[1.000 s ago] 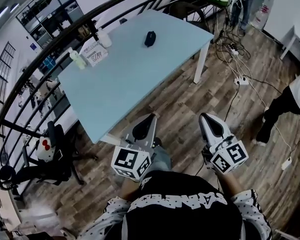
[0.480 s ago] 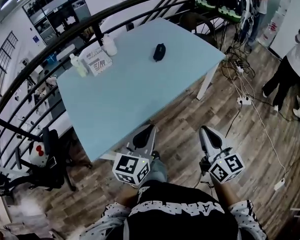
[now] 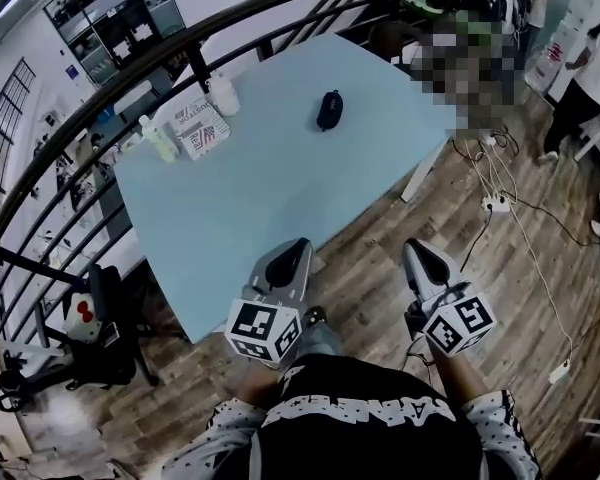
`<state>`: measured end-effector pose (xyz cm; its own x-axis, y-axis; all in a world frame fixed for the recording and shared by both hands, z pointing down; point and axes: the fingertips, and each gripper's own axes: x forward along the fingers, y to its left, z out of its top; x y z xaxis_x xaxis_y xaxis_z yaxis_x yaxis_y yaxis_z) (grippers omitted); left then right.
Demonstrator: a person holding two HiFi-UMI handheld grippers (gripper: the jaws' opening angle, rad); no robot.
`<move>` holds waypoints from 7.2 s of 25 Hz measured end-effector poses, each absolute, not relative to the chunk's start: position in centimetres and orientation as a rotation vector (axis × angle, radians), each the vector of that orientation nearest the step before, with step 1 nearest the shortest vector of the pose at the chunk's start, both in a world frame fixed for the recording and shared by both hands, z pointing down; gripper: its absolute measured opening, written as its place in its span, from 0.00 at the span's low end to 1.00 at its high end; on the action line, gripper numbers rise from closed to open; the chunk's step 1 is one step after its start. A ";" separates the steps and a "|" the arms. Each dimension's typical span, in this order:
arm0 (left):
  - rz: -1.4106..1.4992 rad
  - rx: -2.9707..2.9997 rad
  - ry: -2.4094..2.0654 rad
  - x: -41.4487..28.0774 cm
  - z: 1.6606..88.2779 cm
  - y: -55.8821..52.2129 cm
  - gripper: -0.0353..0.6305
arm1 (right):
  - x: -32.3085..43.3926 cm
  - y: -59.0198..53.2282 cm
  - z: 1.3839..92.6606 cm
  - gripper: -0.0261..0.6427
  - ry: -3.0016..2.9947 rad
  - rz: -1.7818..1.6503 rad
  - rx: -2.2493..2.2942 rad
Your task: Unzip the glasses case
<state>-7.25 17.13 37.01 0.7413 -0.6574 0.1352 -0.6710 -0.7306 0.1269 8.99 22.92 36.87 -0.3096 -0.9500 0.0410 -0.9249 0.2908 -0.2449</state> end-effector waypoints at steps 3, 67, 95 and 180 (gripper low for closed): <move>0.109 2.773 -1.073 -7.6 36.7 15.0 0.05 | 8.9 20.8 36.7 0.04 2.433 -0.338 -1.781; 0.238 2.628 -1.408 -2.8 41.1 -17.7 0.05 | 16.1 -25.8 50.2 0.28 2.347 -0.895 -1.783; 0.238 2.497 -1.441 -8.4 43.8 -23.4 0.05 | 15.3 -35.8 60.9 0.56 2.151 -1.218 -2.204; -0.280 2.044 -1.406 -5.1 44.1 -19.6 0.05 | -2.7 -16.9 45.7 0.56 3.215 -0.524 -0.289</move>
<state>-5.12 -19.57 44.10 0.4070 -0.8968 0.1733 -0.7621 -0.2288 0.6057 -2.73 -16.91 45.73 -0.9762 -0.1526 0.1543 -0.1937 0.9333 -0.3023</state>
